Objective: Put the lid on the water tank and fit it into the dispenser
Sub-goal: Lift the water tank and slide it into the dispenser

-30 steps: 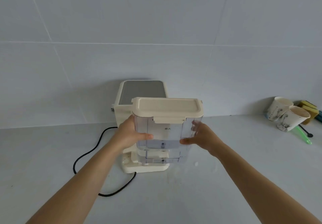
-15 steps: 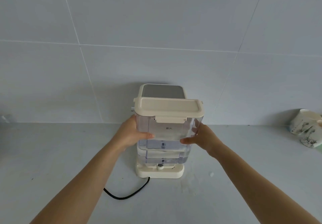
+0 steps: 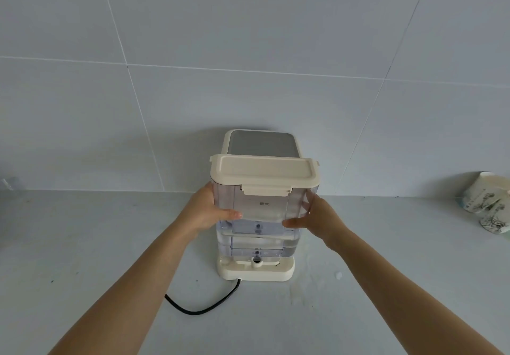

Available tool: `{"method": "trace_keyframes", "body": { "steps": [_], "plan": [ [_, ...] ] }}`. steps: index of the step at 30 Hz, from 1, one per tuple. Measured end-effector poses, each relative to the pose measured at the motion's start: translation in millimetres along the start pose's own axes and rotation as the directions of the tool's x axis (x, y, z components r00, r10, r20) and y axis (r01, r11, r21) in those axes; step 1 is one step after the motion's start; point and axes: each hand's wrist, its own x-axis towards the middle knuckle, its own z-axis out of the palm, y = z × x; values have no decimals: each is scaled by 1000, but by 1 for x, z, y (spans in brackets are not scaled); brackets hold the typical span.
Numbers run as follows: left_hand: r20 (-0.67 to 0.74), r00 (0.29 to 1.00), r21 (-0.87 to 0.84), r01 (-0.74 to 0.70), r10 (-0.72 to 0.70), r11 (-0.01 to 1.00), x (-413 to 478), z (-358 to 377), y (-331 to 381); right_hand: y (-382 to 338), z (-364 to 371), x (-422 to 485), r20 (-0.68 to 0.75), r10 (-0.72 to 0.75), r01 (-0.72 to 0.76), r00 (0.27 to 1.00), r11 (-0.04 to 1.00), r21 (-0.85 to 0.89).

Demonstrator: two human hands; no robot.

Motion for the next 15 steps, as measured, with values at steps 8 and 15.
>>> {"method": "trace_keyframes", "body": {
  "steps": [8, 15],
  "plan": [
    [5, 1000, 36, 8, -8, 999, 3, 8, -6, 11, 5, 4, -18, 40, -40, 999, 999, 20],
    [-2, 999, 57, 41, -41, 998, 5, 10, -16, 20, 10, 4, -21, 47, -47, 999, 999, 16]
  ]
}}
